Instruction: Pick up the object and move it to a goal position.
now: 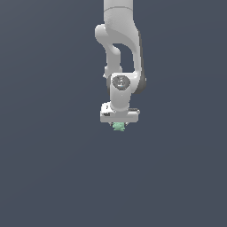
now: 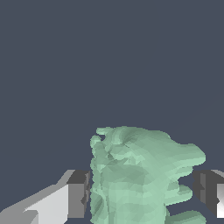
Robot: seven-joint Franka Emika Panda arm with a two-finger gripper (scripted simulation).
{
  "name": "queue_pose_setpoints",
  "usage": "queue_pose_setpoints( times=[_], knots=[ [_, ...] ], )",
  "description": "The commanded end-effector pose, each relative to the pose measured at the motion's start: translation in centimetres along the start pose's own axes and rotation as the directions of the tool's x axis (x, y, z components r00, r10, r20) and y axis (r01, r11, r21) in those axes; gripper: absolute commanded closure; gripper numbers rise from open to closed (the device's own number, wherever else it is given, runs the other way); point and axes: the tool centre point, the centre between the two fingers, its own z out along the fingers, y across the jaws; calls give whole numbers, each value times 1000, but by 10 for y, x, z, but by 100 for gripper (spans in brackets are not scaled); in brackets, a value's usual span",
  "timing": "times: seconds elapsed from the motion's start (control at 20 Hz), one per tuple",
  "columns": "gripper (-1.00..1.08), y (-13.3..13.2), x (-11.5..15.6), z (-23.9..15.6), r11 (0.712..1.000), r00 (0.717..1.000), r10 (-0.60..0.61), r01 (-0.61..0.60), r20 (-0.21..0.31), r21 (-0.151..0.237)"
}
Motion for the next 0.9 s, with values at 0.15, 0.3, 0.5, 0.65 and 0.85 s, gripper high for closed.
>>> queue_pose_setpoints(
  times=[0.15,0.3,0.5,0.65,0.85],
  knots=[
    [108,5,-5,-33,1000,1000,0,0,-1,0],
    [108,8,-7,-51,1000,1000,0,0,-1,0],
    [108,11,-9,-68,1000,1000,0,0,-1,0],
    [108,12,-9,-76,1000,1000,0,0,-1,0],
    [108,12,-9,-78,1000,1000,0,0,-1,0]
  ],
)
